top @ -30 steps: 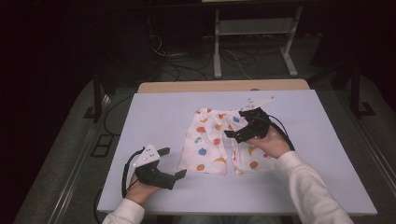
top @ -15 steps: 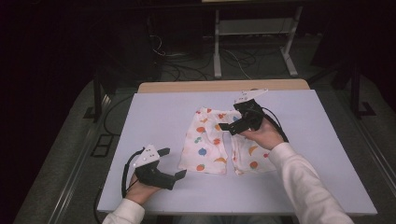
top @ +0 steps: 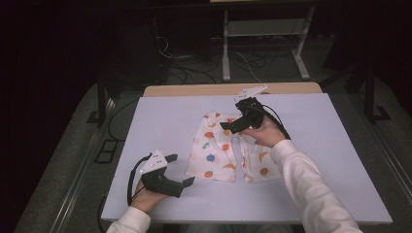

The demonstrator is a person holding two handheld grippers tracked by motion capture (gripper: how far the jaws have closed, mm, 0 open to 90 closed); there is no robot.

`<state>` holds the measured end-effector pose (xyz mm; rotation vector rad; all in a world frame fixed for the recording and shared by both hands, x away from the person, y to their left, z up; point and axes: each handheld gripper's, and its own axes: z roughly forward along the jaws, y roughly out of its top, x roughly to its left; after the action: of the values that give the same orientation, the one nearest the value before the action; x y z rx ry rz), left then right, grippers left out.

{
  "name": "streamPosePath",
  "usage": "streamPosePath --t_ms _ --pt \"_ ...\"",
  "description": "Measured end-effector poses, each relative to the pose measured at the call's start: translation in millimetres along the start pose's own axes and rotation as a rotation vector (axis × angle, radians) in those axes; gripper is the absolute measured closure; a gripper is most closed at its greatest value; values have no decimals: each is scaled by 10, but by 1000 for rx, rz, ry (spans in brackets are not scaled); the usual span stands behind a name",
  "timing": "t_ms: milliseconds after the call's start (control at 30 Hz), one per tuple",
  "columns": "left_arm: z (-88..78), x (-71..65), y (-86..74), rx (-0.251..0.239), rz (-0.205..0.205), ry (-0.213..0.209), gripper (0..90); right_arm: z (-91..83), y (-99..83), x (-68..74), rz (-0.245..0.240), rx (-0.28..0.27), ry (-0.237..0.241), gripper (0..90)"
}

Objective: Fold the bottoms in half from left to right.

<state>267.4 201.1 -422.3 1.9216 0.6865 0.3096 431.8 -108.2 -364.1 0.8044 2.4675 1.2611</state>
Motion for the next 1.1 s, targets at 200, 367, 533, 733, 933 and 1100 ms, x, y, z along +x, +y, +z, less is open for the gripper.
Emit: streamPosePath --t_ms 200,367,533,733,933,1100 --pt "4 2 -2 0 1 -2 0 99 81 -43 8 0 1 0" --pt "-2 6 -2 1 -1 -3 0 204 130 -76 14 1 -2 0" --pt "-1 7 -2 1 -2 -5 0 333 170 -125 33 5 1 0" --pt "-2 8 -2 0 -6 -6 0 470 191 -191 55 19 -3 0" --pt "-8 8 -2 -3 -7 -5 0 560 210 -242 79 12 -11 0" --pt "-10 8 -3 -3 -7 -7 0 669 190 -302 100 23 -22 0"
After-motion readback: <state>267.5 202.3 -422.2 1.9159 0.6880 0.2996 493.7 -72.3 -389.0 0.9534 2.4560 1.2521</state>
